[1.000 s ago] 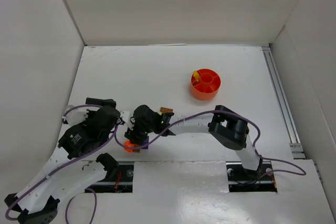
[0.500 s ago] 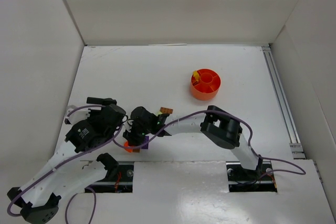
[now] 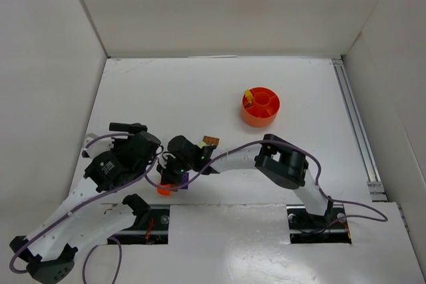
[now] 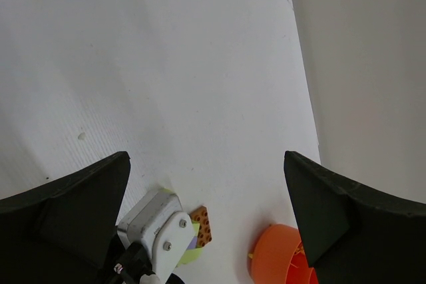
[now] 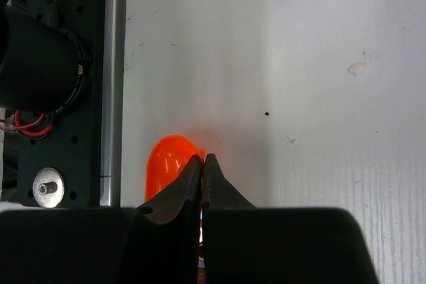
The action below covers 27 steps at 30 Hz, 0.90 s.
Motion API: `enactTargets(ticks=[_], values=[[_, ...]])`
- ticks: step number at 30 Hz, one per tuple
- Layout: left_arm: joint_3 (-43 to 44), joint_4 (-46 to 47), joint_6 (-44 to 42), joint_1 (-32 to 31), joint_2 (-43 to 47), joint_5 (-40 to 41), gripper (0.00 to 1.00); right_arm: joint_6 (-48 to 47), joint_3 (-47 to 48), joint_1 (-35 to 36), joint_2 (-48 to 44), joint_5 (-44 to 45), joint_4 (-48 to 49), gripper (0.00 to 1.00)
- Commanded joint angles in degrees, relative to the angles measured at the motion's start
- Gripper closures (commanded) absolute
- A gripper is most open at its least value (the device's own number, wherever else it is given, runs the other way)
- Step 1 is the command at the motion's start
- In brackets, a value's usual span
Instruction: Sort the legos into containers by color
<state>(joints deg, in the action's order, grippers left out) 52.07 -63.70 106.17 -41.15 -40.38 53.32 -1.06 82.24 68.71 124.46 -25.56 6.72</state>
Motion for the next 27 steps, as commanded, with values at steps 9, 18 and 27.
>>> enactTargets(ticks=[9,18,27], values=[[0.13,1.47,-3.24,0.1,-1.89,3.02,0.0,-2.37,-4.97,0.55,-10.81,6.55,1.36,1.0],[3.11,14.2,-17.04,0.1,-10.32,0.47,0.0,-4.03,-14.28,-10.69,-25.65,13.87,-0.04,1.0],[7.51,33.54,-41.81,5.19,-20.78,-15.94,0.0,-9.65,-20.45,-25.98,-40.16,30.2,-9.34,1.0]])
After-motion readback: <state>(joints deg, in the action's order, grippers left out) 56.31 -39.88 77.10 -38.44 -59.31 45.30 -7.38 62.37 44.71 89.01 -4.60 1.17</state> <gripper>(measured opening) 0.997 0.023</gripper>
